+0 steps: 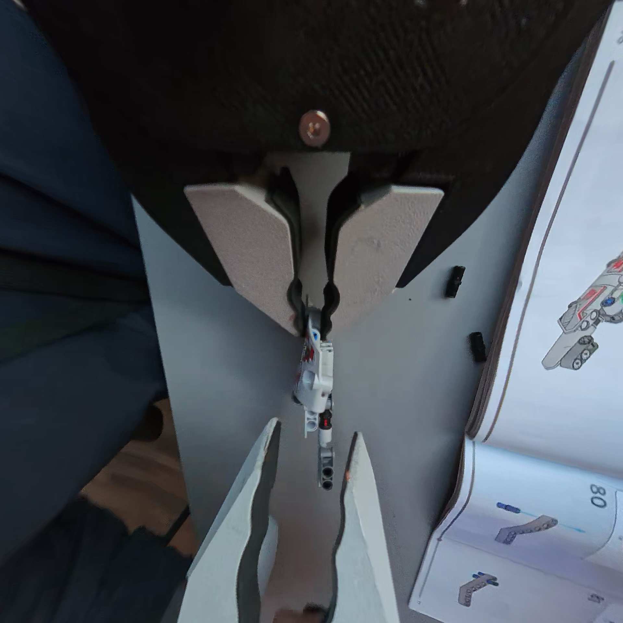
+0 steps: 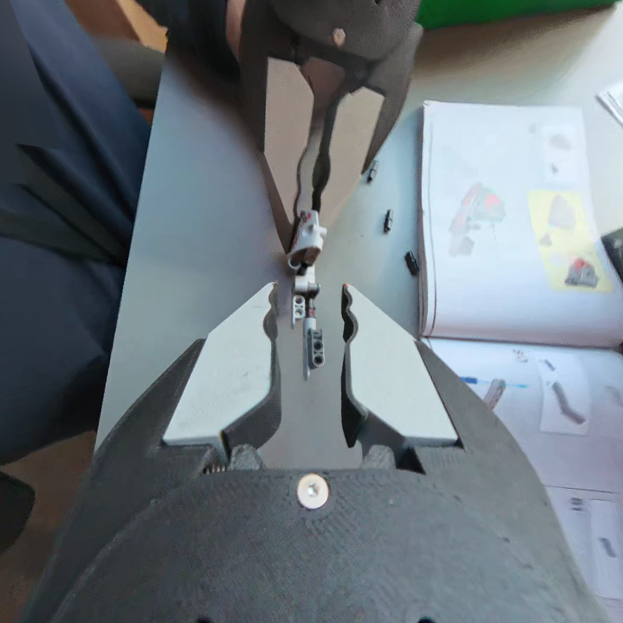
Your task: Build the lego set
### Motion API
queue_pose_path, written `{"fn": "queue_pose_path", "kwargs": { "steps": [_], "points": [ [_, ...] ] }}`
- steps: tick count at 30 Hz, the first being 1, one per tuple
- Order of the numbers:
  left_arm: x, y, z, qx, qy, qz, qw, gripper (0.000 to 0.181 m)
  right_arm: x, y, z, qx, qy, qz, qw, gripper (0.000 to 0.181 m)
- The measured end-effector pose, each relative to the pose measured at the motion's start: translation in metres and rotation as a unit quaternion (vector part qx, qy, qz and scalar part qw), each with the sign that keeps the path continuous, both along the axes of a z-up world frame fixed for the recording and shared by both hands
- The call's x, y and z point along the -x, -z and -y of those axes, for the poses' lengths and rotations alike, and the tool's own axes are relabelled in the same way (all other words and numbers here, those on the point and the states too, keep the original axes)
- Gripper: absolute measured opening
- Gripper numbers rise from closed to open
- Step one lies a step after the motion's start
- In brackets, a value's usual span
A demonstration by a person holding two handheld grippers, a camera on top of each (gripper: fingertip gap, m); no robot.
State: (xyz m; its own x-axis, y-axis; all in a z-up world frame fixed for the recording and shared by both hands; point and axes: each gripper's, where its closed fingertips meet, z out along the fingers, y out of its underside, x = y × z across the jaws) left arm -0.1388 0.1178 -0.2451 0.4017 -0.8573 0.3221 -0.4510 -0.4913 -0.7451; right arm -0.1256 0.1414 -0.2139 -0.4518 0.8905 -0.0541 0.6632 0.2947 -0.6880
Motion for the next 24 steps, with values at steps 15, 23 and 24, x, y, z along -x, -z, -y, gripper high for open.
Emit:
{"fn": "queue_pose_path", "kwargs": {
  "steps": [15, 23, 24],
  "points": [
    [-0.001, 0.002, -0.006, -0.008, 0.000, -0.013, 1.000, 0.005, 0.011, 0.012, 0.009, 0.043, 0.033, -0.085, 0.995, 0.013],
    [-0.003, -0.019, -0.013, -0.032, -0.012, 0.014, 0.999, 0.022, 0.012, 0.015, 0.014, 0.035, 0.028, -0.072, 0.996, 0.013],
    [-0.005, -0.020, -0.011, -0.027, -0.006, 0.015, 0.999, 0.018, 0.012, 0.015, 0.013, 0.035, 0.031, -0.072, 0.996, 0.013]
  ]
}}
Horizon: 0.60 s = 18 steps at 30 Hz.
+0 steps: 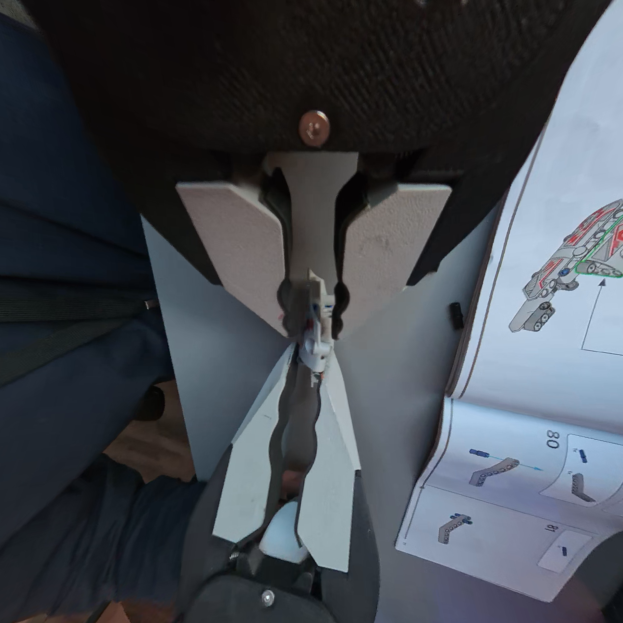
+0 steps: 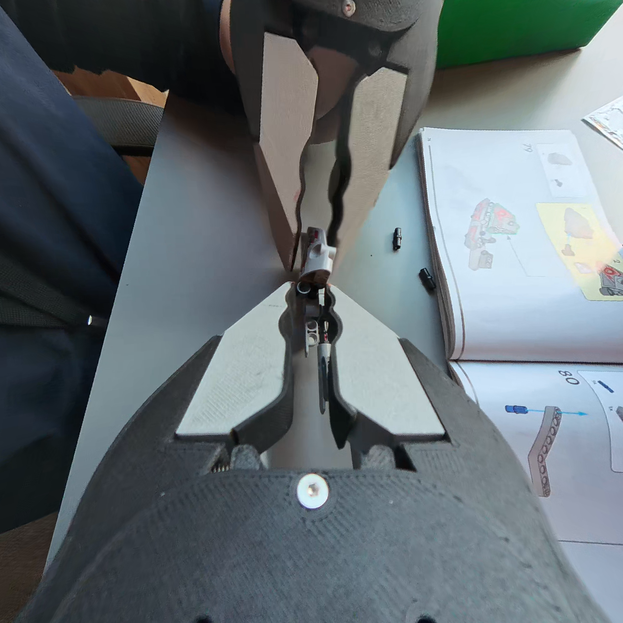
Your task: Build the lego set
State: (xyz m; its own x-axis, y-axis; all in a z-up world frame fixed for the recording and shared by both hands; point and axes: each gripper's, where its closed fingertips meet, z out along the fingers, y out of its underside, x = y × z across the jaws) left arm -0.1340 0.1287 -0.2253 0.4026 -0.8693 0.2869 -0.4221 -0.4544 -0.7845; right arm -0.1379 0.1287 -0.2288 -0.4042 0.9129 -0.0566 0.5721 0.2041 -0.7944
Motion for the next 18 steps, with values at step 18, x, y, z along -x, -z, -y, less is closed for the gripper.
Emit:
{"fn": "queue_pose_path", "kwargs": {
  "steps": [18],
  "points": [
    [0.004, -0.007, -0.009, 0.091, -0.048, 0.109, 0.989, 0.007, 0.003, 0.002, -0.003, 0.138, 0.014, 0.014, 0.990, 0.009]
  ]
}}
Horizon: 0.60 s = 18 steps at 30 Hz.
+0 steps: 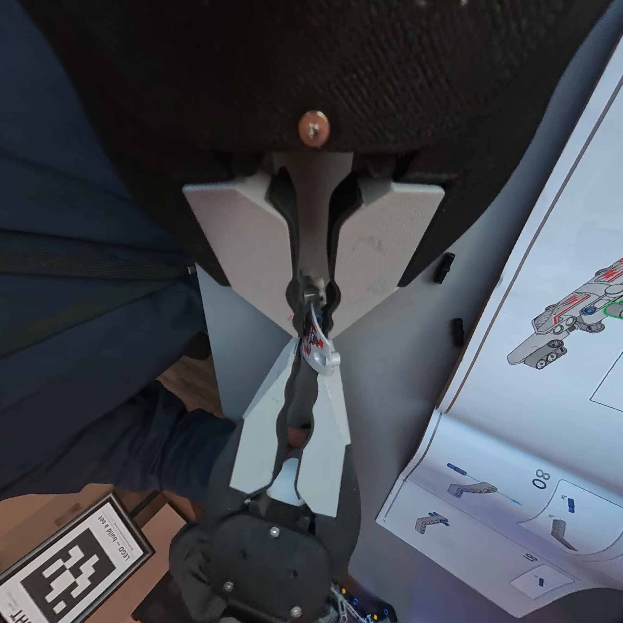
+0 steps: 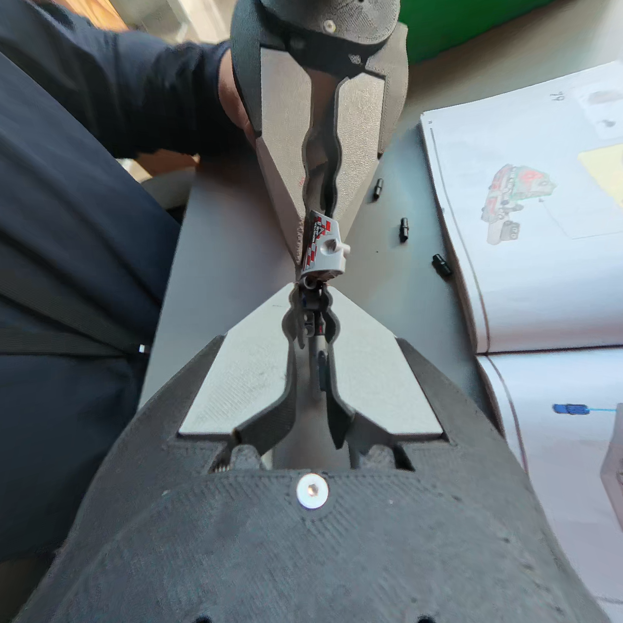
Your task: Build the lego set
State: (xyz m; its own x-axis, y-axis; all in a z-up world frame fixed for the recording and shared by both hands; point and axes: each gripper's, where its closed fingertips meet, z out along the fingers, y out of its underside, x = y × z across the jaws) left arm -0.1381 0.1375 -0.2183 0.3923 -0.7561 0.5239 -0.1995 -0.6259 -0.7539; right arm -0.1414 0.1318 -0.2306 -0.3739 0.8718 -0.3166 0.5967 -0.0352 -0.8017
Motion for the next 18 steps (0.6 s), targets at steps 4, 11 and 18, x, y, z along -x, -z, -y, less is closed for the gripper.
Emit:
{"fn": "queue_pose_path", "kwargs": {
  "steps": [4, 11, 18],
  "points": [
    [0.003, 0.007, 0.003, 0.028, -0.006, -0.007, 1.000, 0.007, 0.002, 0.001, 0.002, 0.055, 0.002, 0.019, 0.998, 0.008],
    [0.003, 0.008, 0.010, 0.019, 0.004, -0.018, 1.000, 0.007, 0.001, 0.001, 0.008, 0.093, -0.007, 0.036, 0.995, 0.007],
    [0.003, 0.008, 0.008, 0.004, -0.005, -0.023, 1.000, 0.007, 0.003, -0.002, 0.003, 0.170, 0.005, 0.047, 0.984, 0.008]
  ]
}}
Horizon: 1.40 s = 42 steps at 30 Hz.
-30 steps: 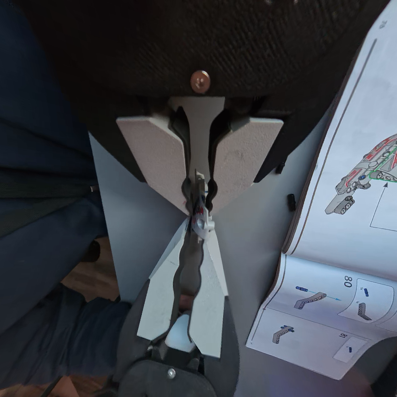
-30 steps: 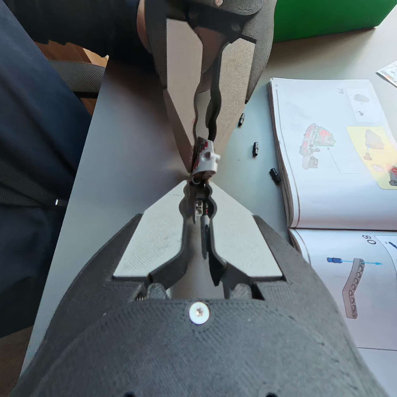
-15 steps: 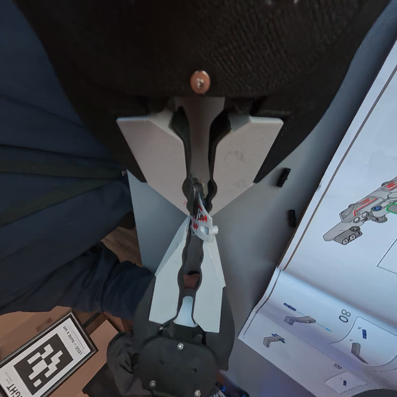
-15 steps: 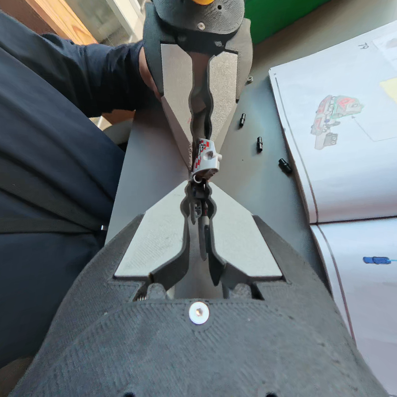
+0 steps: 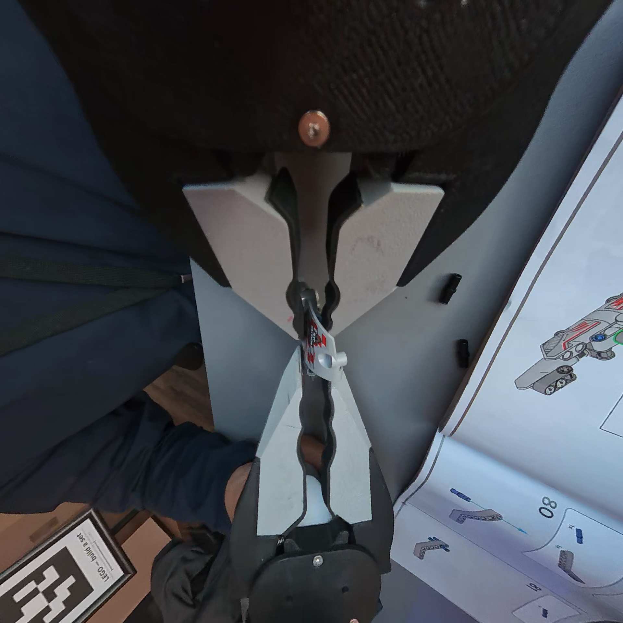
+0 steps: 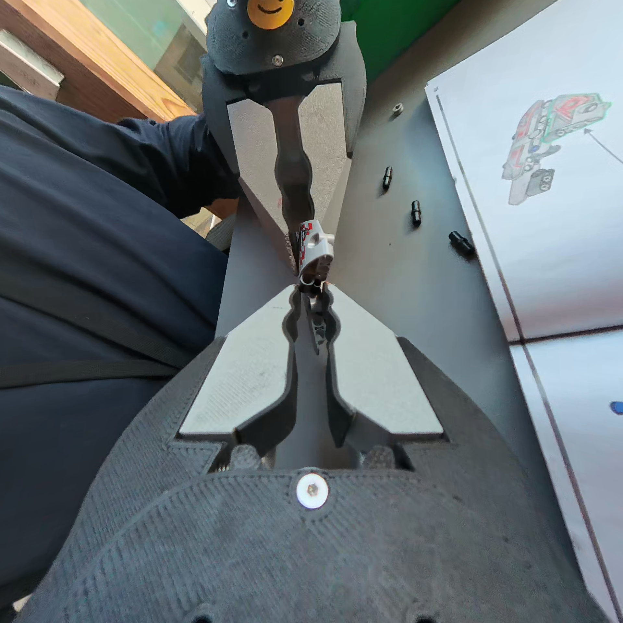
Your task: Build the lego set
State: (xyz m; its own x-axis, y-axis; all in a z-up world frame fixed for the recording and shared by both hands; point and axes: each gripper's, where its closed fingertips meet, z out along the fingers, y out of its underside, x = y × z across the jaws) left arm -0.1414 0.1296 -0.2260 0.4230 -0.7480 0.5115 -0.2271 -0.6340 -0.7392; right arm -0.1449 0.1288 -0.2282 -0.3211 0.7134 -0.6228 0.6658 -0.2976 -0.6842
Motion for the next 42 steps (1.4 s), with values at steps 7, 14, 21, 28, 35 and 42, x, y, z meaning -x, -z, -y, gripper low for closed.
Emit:
{"fn": "queue_pose_path", "kwargs": {
  "steps": [7, 14, 21, 28, 35, 42],
  "points": [
    [-0.002, 0.002, 0.003, 0.020, 0.015, 0.006, 1.000, 0.006, -0.002, 0.005, 0.004, -0.062, -0.017, -0.007, 0.998, 0.008],
    [-0.001, -0.013, -0.003, -0.014, 0.014, -0.003, 1.000, 0.016, -0.003, 0.002, 0.003, -0.183, -0.017, -0.033, 0.982, 0.008],
    [-0.005, -0.010, 0.002, -0.003, 0.039, -0.035, 0.999, 0.011, -0.005, 0.004, 0.006, -0.270, -0.027, -0.037, 0.962, 0.009],
    [-0.007, -0.008, -0.002, -0.034, 0.020, -0.021, 0.999, 0.005, -0.003, 0.004, -0.002, -0.268, -0.004, -0.051, 0.962, 0.025],
    [-0.013, -0.011, -0.002, -0.016, 0.018, 0.009, 1.000, 0.005, -0.003, 0.004, 0.002, -0.170, -0.015, -0.049, 0.984, 0.019],
    [-0.012, -0.026, -0.006, 0.019, 0.006, 0.098, 0.995, 0.005, 0.001, -0.009, 0.002, -0.179, 0.001, -0.084, 0.980, 0.015]
  ]
}}
